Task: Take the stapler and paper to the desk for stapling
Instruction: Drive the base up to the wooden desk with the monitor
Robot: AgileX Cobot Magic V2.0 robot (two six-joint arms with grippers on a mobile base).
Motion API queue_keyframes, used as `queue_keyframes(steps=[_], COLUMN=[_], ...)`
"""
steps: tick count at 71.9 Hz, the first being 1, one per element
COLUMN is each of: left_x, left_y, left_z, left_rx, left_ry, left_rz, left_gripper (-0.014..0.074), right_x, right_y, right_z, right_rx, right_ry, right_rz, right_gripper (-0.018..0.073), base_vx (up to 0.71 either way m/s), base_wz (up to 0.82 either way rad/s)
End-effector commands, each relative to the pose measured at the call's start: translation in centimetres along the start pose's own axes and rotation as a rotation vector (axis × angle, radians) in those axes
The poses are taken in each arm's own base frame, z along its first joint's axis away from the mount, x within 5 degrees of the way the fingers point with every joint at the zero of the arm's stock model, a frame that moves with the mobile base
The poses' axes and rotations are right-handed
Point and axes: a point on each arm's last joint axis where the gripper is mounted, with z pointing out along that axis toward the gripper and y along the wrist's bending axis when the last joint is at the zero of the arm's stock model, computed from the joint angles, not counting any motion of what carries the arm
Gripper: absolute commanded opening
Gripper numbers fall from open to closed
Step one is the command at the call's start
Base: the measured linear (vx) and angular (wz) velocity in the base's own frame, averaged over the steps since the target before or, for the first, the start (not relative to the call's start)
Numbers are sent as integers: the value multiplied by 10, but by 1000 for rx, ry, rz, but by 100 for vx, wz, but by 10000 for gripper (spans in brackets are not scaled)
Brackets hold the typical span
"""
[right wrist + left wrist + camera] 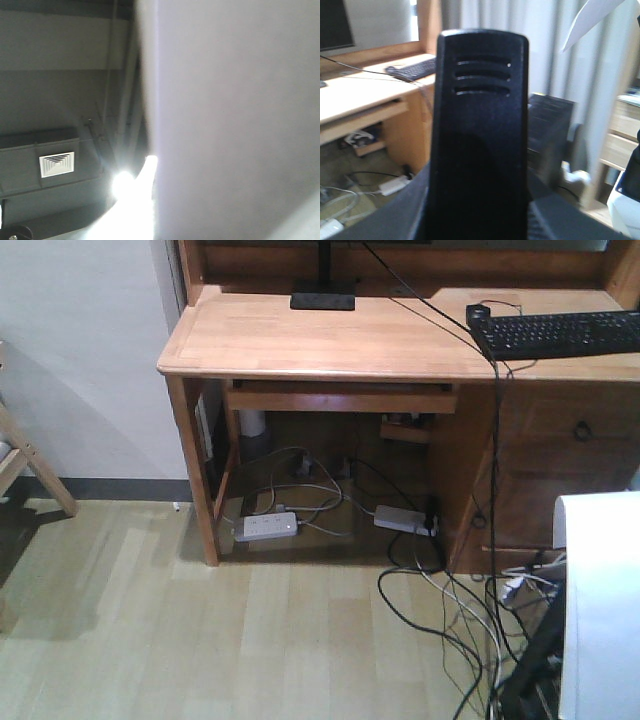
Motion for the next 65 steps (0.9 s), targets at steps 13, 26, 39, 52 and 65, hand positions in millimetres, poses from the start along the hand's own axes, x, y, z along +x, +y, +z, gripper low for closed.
queue_keyframes(steps=[13,26,39,52,65], left_x=[-18,-18,-18,-18,-18], left_y=[0,0,0,0,0], left_z=[-2,-2,-2,-2,-2], left_rx=[7,7,7,7,7], left_ry=[-128,-127,-128,-128,-128], left_rz=[-10,-10,-10,-10,-10], left_gripper=[-7,-7,-7,-7,-7], right_x=[-4,-4,-4,-4,-4], right_y=[8,8,8,7,7], right_z=[6,6,6,6,6], right_rx=[-44,-44,-43,-41,-41], right_ry=[-19,-19,-18,-17,-17], right_rz=[-21,-21,-21,-21,-21], right_gripper=[-4,-4,-4,-4,-4], base_vx=[40,42,42,42,40], base_wz=[8,9,9,4,-4])
